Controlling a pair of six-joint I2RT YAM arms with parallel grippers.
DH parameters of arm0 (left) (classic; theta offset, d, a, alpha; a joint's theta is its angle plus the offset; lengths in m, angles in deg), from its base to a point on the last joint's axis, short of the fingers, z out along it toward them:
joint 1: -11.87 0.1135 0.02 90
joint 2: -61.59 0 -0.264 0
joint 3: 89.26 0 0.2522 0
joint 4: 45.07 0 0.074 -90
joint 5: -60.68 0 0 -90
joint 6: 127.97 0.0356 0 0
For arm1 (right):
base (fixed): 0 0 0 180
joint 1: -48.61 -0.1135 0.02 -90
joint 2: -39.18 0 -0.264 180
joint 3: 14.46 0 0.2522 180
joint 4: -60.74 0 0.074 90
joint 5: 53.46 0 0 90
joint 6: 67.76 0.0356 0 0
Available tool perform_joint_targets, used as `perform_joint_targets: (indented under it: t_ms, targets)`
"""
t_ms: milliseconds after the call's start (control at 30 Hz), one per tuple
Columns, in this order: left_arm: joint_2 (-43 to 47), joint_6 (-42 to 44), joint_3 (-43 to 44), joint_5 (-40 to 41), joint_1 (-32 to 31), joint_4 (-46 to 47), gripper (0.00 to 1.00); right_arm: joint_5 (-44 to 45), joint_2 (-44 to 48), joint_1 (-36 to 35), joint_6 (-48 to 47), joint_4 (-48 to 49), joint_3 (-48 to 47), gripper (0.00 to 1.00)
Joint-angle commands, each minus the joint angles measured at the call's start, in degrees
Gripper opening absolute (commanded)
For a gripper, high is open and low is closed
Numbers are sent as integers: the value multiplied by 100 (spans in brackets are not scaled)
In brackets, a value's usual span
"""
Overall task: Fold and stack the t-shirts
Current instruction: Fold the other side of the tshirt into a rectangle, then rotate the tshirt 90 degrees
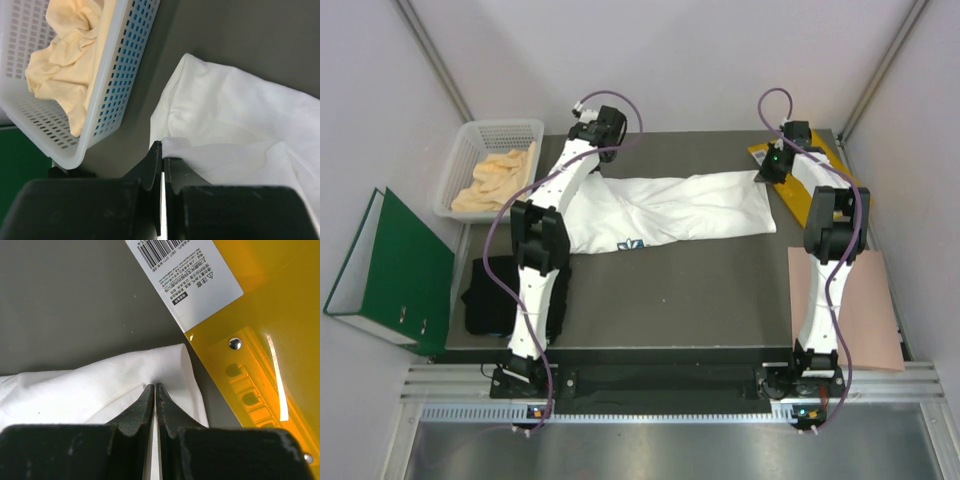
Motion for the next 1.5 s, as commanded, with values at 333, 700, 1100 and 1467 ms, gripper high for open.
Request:
perform_joint_targets:
  t_ms: [333, 700, 1100, 1467]
  targets:
    - [-700, -297, 706, -1160, 551, 371, 89, -12, -38, 33, -2, 86, -201, 24]
    - [1941, -491, -1682, -2325, 498, 1573, 99, 410, 1693, -151, -537, 438, 722, 100]
    - [3448, -2634, -5574, -5668, 445, 2672, 99, 94, 192, -608, -863, 16, -841, 99]
    - [2764, -3251, -5815, -5819, 454, 2410, 99, 68, -679, -741, -1241, -11, -1334, 100]
